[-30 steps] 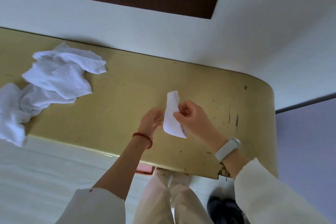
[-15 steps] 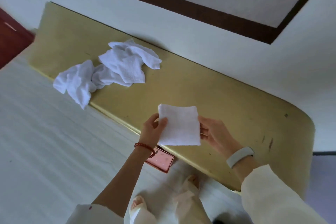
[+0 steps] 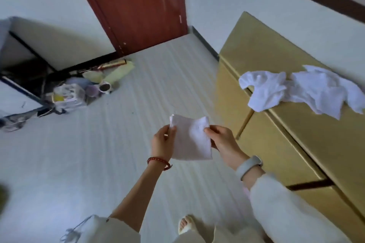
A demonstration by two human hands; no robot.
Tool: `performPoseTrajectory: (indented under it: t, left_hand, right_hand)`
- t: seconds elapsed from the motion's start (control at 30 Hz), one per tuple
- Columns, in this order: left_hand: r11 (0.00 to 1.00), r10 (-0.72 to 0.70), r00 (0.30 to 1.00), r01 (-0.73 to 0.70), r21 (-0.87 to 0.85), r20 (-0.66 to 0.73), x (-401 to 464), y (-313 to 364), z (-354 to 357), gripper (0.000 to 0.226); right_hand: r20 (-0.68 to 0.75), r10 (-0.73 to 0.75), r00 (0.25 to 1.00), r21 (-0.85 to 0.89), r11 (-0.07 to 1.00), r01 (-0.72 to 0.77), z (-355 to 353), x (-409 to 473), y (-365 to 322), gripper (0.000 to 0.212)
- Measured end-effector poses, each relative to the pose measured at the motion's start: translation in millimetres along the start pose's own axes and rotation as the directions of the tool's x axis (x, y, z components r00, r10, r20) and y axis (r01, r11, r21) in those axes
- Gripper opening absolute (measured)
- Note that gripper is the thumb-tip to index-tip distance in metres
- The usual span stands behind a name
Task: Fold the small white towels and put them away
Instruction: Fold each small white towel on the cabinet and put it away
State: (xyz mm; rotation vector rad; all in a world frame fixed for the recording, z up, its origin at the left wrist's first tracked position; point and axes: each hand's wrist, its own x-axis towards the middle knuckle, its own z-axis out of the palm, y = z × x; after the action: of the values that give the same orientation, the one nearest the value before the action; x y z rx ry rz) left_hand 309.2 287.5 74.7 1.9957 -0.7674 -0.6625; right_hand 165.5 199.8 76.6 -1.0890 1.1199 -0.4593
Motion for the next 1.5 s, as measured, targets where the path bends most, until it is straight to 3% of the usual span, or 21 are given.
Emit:
performPoseTrajectory:
  t: [0.1,0.17,0.23,0.33,0.43,0.63,0.8,0.93,1.07,1.2,1.5]
  left_hand:
    - [0.995,-0.04,0.986,0.025,-0.092,-0.164,24,-36,-102,0.036]
    - [0.988,-0.07,0.958,0.028,-0.151,-0.278,37,-59,-160,0.041]
    - [0.973,-0.146,0.921,0.067,-0.222,-0.363,52,-80,-208,0.047]
    - [0.924,-0.292,0.862,0.142,-0.355,-0.415,78,-106,-264,0.033]
    - [0.886,-0.394,0.794,0.194,-0.422,-0.463,116,-135,-312,0.033]
    - [0.939,-0.343,0.656,0.208,-0.276,-0.673,235,-167,-419,0.019]
    - [0.945,-0.224,0.539,0.323,-0.046,-0.812,319,-179,-529,0.019]
    - [0.889,-0.127,0.437,0.449,0.094,-0.89,360,-216,-611,0.021]
    - [0.862,-0.138,0.388,0.499,0.082,-0.911,400,-270,-693,0.041]
    - [0.852,-0.23,0.423,0.522,0.028,-0.876,448,-331,-790,0.024]
    - [0.87,-0.36,0.626,0.493,-0.006,-0.692,589,-414,-1010,0.019]
  right_hand:
    - [0.207,0.126,0.97,0.025,0.991,-0.134,107,25,-13,0.029]
    - [0.309,0.135,0.941,-0.047,0.991,-0.126,171,40,-26,0.019]
    - [0.375,0.085,0.923,-0.124,0.991,-0.041,230,53,-41,0.014]
    - [0.449,-0.007,0.893,-0.224,0.967,0.12,311,74,-60,0.017]
    - [0.532,-0.093,0.841,-0.319,0.899,0.301,386,105,-72,0.021]
    - [0.61,-0.372,0.7,-0.406,0.611,0.679,547,191,-111,0.016]
    - [0.657,-0.526,0.539,-0.385,0.381,0.841,686,241,-161,0.021]
    - [0.733,-0.55,0.401,-0.288,0.282,0.915,799,261,-175,0.017]
    - [0.793,-0.503,0.344,-0.237,0.265,0.935,913,282,-173,0.017]
    - [0.802,-0.443,0.4,-0.279,0.314,0.908,1038,307,-165,0.019]
    - [0.729,-0.24,0.641,-0.469,0.508,0.723,1272,374,-198,0.01]
